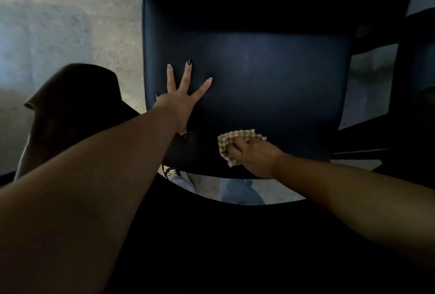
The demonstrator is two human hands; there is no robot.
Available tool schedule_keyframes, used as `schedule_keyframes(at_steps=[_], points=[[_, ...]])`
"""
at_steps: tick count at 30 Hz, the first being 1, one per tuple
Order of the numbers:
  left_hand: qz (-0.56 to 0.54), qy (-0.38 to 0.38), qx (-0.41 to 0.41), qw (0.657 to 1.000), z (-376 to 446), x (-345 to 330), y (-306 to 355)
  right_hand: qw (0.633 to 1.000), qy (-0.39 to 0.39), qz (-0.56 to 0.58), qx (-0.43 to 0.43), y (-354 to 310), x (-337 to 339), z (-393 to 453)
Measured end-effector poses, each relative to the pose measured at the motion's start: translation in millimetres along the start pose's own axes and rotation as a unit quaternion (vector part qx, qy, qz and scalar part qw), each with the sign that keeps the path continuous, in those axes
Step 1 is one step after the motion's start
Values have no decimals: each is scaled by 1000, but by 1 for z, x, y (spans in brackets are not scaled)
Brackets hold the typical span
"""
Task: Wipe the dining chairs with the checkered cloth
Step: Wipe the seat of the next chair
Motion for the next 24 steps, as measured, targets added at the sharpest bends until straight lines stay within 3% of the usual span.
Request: schedule_keyframes(at_steps=[5,7,9,11,15,21,24], points=[[10,7,4,1000,1,-1,0,998,37,53,-10,10,11,1],[8,12,3,1000,1,-1,0,984,130,98,-79,31,34,4],[9,14,1,1000,1,-2,0,941,243,148,-183,66,60,8],[9,12,2,1000,1,-2,0,899,291,167,-282,100,78,12],[0,10,5,1000,1,-3,-1,889,252,180,-337,108,75,33],[1,8,14,1000,1,-3,1,935,232,167,-209,28,40,52],[4,2,19,1000,2,-2,3,959,143,177,-167,-17,18,58]])
Point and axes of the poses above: each hand's wrist, its own z-axis towards the middle knuckle, its own x-axis out of the back of the hand, y = z × x, the point moved 3 cm from there along z, towards the middle knuckle, and after that the axes turned 4 degrees about -z, right-handed, at the moved point
